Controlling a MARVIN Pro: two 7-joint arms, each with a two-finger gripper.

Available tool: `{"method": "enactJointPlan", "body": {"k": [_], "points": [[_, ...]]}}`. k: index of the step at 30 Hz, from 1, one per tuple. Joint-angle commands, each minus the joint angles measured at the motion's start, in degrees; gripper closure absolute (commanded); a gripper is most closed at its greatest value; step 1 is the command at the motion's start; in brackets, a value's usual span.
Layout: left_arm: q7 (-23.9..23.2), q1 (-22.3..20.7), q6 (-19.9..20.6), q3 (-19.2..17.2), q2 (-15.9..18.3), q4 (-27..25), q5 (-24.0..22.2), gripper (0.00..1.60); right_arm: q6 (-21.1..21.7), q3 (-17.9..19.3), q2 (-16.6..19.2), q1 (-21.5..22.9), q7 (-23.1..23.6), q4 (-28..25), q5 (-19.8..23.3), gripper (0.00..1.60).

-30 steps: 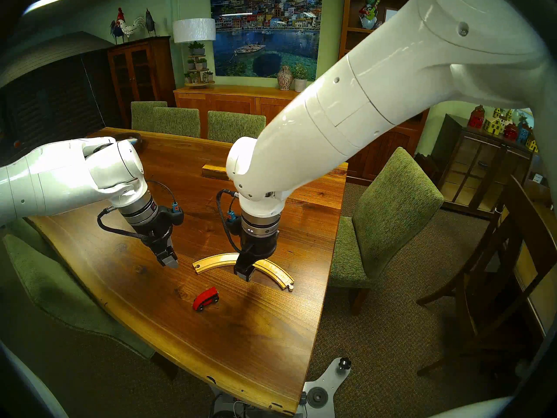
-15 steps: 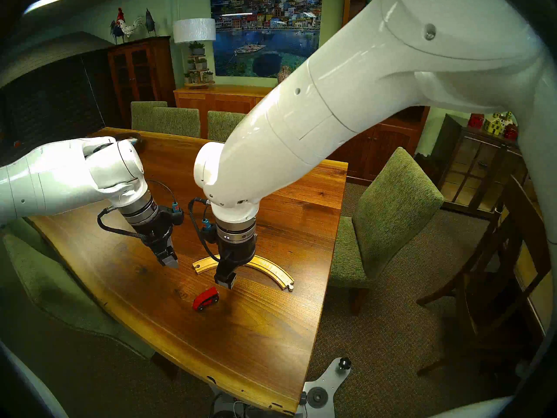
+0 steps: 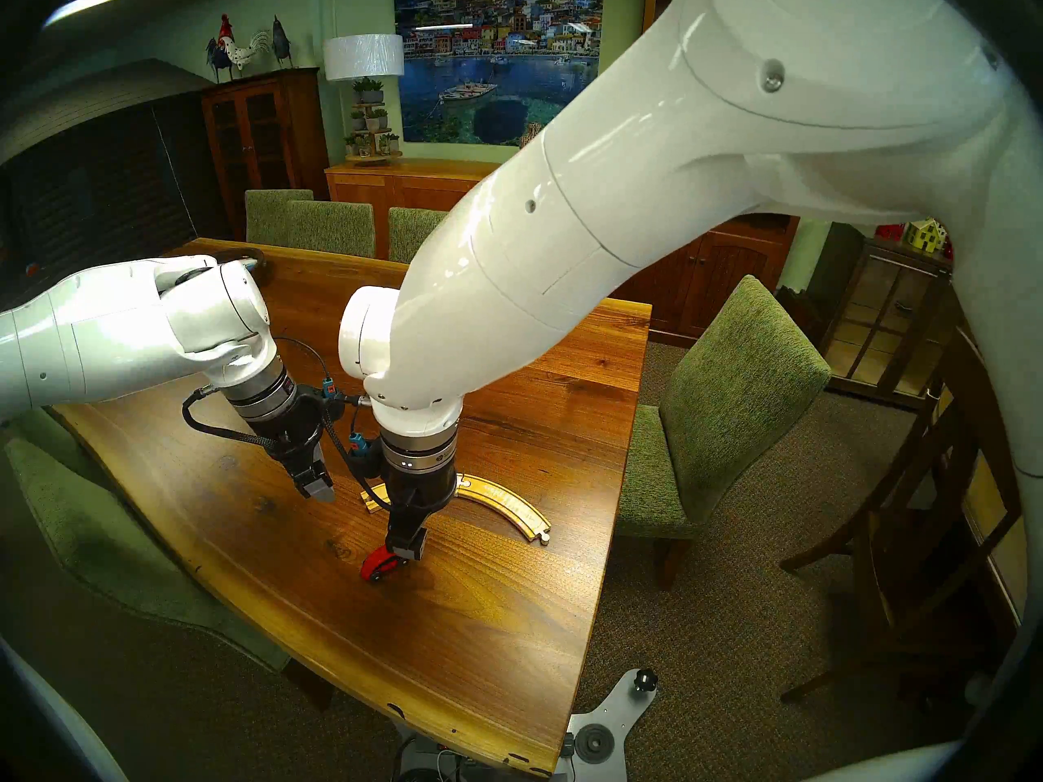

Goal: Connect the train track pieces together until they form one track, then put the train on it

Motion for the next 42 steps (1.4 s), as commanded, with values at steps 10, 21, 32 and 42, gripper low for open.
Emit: {"method": "enactJointPlan", "body": {"k": [10,21,32,42], "points": [[0.2,-1.7,0.1,-1.4,0.1,-0.2,-0.1,0.0,-0.3,-1.2,-5.2,-3.6,8.0,9.7,-7.5,0.0],[0.2,-1.7,0.1,-1.4,0.1,-0.2,-0.1,0.0,1.4,-2.1,-5.3,-5.4,12.3,14.3,-10.5,0.0],[0.2,-1.7,0.1,-1.4,0.1,-0.1,-0.1,0.0,3.0,0.1,-5.3,-9.0,14.5,17.4,-15.4,0.0],[0.2,-1.7,0.1,-1.4,0.1,-0.2,-0.1,0.0,4.9,1.8,-5.3,-10.3,15.2,17.3,-18.4,0.0]]}}
